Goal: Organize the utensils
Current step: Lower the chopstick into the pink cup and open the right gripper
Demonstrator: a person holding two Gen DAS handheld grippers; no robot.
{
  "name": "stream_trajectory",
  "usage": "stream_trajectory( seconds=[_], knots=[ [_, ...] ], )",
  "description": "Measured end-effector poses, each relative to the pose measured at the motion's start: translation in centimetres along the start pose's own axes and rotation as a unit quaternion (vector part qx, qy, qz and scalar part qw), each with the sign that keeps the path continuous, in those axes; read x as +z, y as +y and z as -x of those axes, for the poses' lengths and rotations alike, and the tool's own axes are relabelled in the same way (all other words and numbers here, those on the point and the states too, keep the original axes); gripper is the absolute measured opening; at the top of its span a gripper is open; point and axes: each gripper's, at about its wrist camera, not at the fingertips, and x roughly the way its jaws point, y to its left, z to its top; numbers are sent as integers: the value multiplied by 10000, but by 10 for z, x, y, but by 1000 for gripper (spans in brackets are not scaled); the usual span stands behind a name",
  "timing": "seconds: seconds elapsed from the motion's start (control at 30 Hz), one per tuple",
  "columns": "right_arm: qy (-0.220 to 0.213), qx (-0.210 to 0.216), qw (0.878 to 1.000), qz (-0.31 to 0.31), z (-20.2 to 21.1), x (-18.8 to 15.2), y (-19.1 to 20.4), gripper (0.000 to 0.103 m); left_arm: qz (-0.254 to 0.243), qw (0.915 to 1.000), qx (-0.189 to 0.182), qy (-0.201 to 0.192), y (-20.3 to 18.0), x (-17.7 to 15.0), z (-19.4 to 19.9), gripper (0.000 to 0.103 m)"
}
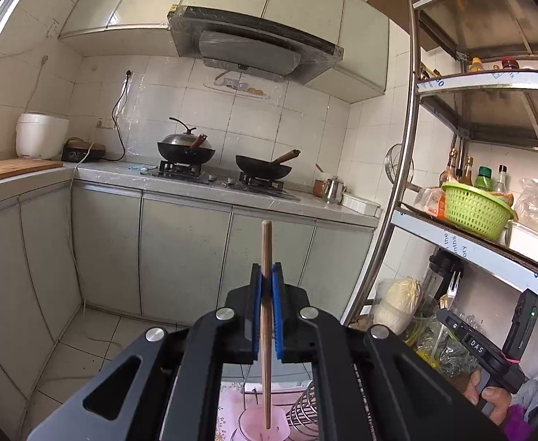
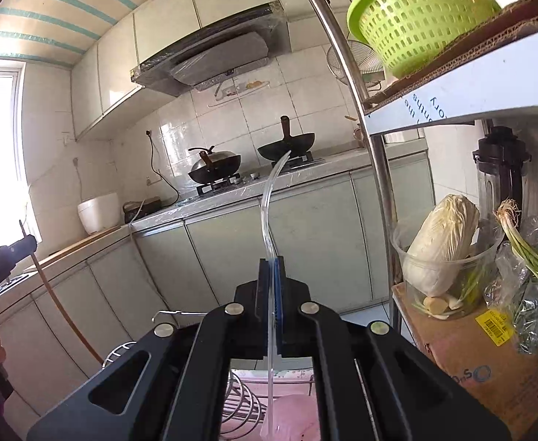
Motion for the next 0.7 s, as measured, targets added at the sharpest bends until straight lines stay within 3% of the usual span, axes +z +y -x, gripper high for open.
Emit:
stream_trajectory(
  seconds=[0.5,0.7],
  knots=[
    [1179,-122,9918,-478,-41,-59,-30,3,83,9918,-16,1274,11,-72,-69,5],
    [1514,-223,9872,-440,-44,-71,-27,3,76,9877,-28,1559,10,-92,-82,5]
  ],
)
